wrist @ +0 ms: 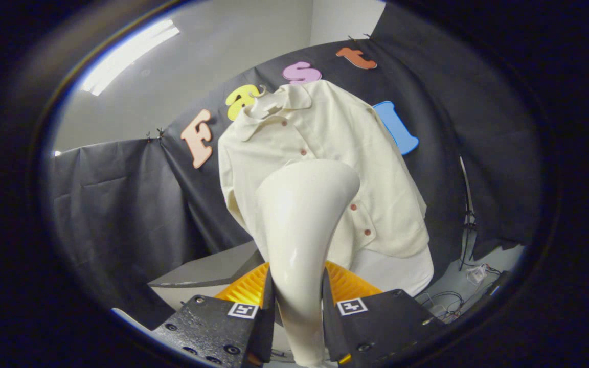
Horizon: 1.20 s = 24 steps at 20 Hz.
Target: Iron the clothes twice with a garment steamer, once on the left side and once on the right side.
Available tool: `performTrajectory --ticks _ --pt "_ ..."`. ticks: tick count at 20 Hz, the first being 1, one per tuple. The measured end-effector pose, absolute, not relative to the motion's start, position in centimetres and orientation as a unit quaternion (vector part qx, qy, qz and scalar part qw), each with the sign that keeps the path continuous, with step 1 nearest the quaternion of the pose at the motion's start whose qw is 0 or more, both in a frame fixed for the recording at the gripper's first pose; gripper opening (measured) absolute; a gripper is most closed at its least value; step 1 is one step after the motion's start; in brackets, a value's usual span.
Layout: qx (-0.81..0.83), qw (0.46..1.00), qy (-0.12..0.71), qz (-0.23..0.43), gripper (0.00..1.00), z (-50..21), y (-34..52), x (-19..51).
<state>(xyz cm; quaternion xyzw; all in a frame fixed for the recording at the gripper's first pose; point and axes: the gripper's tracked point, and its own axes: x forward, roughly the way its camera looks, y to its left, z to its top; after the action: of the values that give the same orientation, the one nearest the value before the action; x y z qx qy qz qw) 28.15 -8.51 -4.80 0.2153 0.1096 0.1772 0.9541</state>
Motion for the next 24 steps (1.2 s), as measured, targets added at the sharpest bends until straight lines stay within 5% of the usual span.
performTrajectory --ticks 13,24 --pt "0.139 0.977 0.053 0.151 0.43 3.8 4.2 21.4" --pt "0.134 0.982 0.058 0.123 0.43 1.1 10.6 14.7"
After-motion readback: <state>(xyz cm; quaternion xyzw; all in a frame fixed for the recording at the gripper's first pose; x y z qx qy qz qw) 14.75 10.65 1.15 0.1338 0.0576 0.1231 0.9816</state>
